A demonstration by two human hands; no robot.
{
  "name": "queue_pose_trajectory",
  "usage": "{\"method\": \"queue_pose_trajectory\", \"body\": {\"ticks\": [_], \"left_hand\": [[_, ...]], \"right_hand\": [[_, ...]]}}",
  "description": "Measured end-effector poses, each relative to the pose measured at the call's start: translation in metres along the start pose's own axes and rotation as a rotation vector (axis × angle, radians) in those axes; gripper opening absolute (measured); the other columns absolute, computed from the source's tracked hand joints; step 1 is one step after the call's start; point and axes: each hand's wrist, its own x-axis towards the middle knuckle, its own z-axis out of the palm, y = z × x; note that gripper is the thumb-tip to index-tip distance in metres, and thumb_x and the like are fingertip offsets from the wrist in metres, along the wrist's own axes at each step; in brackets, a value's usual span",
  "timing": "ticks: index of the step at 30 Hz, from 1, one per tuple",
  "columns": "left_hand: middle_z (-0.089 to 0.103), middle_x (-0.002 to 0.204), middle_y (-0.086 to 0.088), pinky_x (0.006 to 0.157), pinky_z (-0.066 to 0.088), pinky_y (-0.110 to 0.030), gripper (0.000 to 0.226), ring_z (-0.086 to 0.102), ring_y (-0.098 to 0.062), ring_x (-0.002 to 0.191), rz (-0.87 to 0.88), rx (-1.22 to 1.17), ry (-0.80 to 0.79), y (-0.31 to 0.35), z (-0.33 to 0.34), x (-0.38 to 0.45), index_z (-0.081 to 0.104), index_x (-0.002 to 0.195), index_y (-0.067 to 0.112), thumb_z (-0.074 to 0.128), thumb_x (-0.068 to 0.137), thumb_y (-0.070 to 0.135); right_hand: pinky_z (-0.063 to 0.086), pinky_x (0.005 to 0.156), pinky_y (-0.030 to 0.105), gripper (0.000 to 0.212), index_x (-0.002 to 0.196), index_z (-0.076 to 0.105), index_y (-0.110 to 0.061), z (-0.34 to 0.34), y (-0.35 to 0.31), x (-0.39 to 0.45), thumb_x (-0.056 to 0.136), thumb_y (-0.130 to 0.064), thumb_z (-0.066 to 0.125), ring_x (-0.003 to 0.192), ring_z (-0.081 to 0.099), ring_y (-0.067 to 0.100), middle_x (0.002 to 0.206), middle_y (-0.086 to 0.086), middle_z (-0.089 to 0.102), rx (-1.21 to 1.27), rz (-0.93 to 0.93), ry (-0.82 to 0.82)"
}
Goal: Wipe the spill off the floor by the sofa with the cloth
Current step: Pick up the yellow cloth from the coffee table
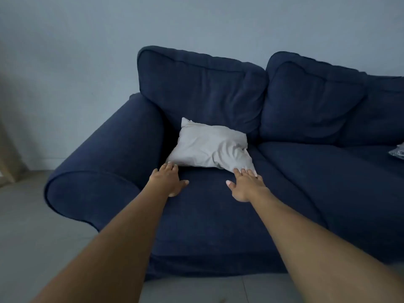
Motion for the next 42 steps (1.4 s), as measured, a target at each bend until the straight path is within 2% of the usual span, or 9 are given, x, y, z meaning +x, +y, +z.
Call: {"method": "queue_pose_trajectory", "body": {"ticks": [5,12,17,25,31,42], "left_hand": [[-0.005,0.161,-0.009,0.120,0.007,-0.041,0.075,-0.004,-0.022,0.149,-0.002,0.043,0.036,0.004,0.022,-0.020,0.002,0.152,0.005,0.027,0.099,0.051],[-0.004,0.161,-0.010,0.119,0.005,-0.044,0.074,-0.005,-0.022,0.148,-0.025,0.074,0.143,0.009,0.033,-0.100,0.003,0.153,0.006,0.027,0.099,0.050],[-0.004,0.161,-0.009,0.119,0.006,-0.045,0.075,-0.006,-0.022,0.148,-0.049,0.072,0.108,0.006,0.055,-0.172,0.001,0.153,0.006,0.026,0.099,0.052],[-0.002,0.161,-0.009,0.118,0.006,-0.049,0.076,-0.004,-0.024,0.148,-0.146,0.005,0.131,-0.049,0.071,-0.283,0.005,0.153,0.007,0.029,0.098,0.053],[0.005,0.161,-0.010,0.117,0.009,-0.052,0.075,0.003,-0.025,0.148,-0.312,-0.029,0.162,-0.125,0.070,-0.364,0.011,0.152,0.007,0.032,0.097,0.053],[0.004,0.161,-0.011,0.117,0.009,-0.052,0.074,0.002,-0.028,0.148,-0.637,-0.032,0.146,-0.281,0.105,-0.485,0.011,0.152,0.007,0.030,0.097,0.053]], "right_hand": [[0.006,0.121,0.047,0.065,0.156,-0.001,-0.014,0.018,0.003,-0.025,0.103,-0.047,0.020,0.151,-0.001,0.023,0.163,0.007,0.005,0.018,0.017,-0.005],[0.003,0.120,0.048,0.066,0.156,-0.003,-0.013,0.019,-0.008,-0.104,0.104,-0.047,0.019,0.151,-0.006,0.023,0.164,0.007,-0.002,0.044,-0.019,0.050],[0.003,0.121,0.047,0.066,0.156,-0.004,-0.015,0.030,-0.015,-0.178,0.103,-0.048,0.019,0.151,-0.007,0.023,0.164,0.006,-0.003,0.057,-0.058,0.028],[0.003,0.121,0.047,0.066,0.156,-0.002,-0.015,0.034,-0.044,-0.260,0.103,-0.049,0.018,0.151,-0.006,0.023,0.164,0.007,-0.002,0.034,-0.095,-0.003],[0.004,0.121,0.048,0.066,0.156,-0.001,-0.015,0.025,-0.109,-0.298,0.103,-0.049,0.018,0.151,-0.006,0.023,0.164,0.007,-0.001,0.033,-0.220,0.023],[0.009,0.120,0.049,0.065,0.156,0.006,-0.013,0.040,-0.290,-0.349,0.103,-0.047,0.020,0.151,0.000,0.026,0.164,0.007,0.006,0.026,-0.559,0.047]]}}
